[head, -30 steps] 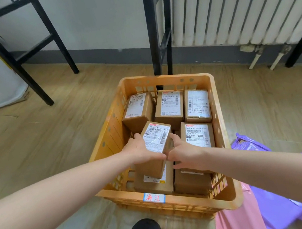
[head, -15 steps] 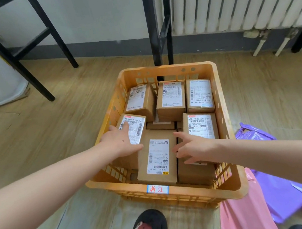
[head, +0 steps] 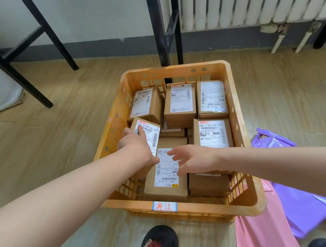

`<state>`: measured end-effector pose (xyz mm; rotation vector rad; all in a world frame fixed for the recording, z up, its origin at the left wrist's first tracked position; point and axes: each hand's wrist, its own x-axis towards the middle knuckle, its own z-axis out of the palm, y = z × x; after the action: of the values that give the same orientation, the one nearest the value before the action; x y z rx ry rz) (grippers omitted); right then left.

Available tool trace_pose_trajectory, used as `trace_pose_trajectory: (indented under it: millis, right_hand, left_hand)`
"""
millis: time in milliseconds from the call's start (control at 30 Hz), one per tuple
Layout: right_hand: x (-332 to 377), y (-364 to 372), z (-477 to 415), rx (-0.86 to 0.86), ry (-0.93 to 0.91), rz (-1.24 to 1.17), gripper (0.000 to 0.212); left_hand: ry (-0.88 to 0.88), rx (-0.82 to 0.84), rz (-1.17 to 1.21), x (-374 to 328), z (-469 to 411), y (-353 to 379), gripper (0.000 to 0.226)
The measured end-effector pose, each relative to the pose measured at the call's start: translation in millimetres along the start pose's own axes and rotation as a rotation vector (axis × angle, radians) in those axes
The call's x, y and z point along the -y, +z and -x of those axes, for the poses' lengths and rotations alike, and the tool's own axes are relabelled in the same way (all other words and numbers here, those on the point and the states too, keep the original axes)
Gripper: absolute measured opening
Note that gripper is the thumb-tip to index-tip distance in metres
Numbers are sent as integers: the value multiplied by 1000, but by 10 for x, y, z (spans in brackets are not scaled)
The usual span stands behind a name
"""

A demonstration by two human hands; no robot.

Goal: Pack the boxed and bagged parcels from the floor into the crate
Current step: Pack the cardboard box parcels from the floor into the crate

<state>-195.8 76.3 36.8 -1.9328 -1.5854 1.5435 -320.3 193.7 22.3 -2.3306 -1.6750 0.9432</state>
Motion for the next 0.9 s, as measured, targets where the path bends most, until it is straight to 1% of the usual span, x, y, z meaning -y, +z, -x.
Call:
trace_pose_trajectory:
  millis: [200, 333, 433, 633, 733, 800, 867, 900]
  right_hand:
    - [-47, -15, -58, 16, 3, 25, 70]
    - [-80, -90, -44, -9, 4, 21, 69]
    - [-130, -136, -13, -13, 16, 16, 67]
    - [-181, -161, 30, 0, 21, 37, 64]
    - [-167, -156, 22, -2, 6, 45, 63]
    - [-162, -150, 15, 0, 0, 57, 62]
    - [-152, -150, 5, 1, -9, 60, 62]
    - [-144, -156, 0, -3, -15, 59, 61]
  left_hand:
    - [-24, 10, 11, -60, 5, 72, 130]
    - [-14, 26, 43, 12, -26, 179, 128]
    - [21, 0, 23, 87, -67, 203, 124]
    - [150, -41, 31, 353, -175, 232, 113]
    - [169, -113, -77, 408, -142, 213, 113]
    - [200, -189, -185, 384, -107, 159, 105]
    - [288, -239, -222, 343, -98, 136, 85]
    - [333, -250, -218, 338, -96, 128, 78]
